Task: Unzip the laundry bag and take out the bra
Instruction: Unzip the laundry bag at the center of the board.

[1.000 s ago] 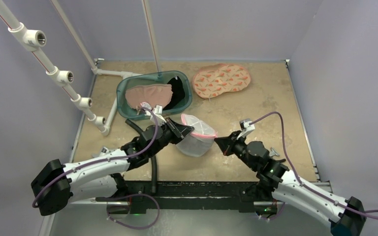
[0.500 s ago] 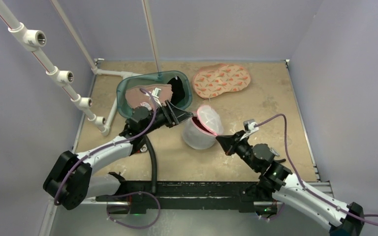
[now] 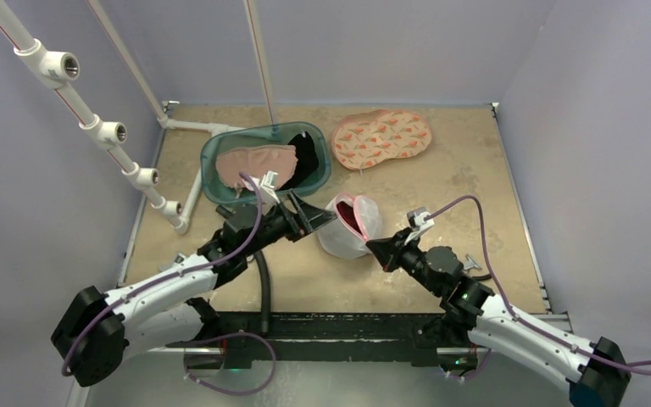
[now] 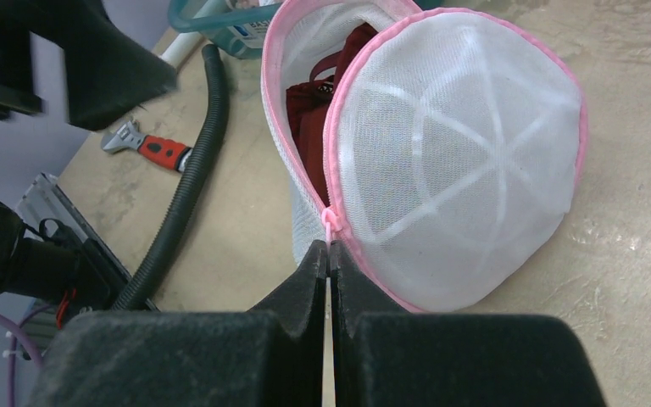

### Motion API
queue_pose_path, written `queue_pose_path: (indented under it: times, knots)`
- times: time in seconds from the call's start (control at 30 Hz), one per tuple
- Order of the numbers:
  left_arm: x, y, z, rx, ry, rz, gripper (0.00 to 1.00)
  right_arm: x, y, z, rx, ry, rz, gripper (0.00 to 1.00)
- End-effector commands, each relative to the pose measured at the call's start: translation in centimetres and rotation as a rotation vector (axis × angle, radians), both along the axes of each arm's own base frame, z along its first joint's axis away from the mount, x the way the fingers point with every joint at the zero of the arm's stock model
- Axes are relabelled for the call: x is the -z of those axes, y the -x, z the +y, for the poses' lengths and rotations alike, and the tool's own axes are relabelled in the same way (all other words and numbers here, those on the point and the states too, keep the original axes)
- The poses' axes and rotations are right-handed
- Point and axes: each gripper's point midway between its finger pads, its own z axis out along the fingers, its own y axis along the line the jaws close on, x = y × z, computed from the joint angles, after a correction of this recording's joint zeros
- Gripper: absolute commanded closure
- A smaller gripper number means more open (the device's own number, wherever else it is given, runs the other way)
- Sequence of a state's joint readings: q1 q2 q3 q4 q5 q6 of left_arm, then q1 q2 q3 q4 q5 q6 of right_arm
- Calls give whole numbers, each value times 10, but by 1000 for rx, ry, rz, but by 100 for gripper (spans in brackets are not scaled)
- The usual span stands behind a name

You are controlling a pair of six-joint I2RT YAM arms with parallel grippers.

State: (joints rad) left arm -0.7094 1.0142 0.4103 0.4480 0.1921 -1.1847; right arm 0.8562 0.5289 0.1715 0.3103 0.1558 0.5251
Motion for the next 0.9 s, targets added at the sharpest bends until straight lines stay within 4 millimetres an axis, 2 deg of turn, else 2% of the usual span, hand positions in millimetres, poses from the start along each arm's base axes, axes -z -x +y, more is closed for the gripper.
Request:
queue_pose_path:
  times: [0.0,0.07,0.2,0.3,0.4,0.63,0.87]
  knots:
    - [-58,2,-32,-1,-40,-57,24,-18,-2,6,-27,-28,-57,100]
    - [-59,-1,-50,19,-123,-52,24,-19,-1,8,-39,-27,-60,100]
    - [-27,-4,-75,80,-271,-3,24,-22,0,11,-56,-25,-62,100]
    - [-7,3,-87,144,-322,45,24,-24,0,10,-56,-23,-65,100]
    - [1,10,-86,159,-342,71,24,-25,1,9,-57,-21,-70,100]
    - [-11,23,-66,108,-350,99,23,-24,1,10,-58,-20,-74,100]
    - [-10,30,-69,60,-342,154,23,-24,0,9,-54,-21,-75,100]
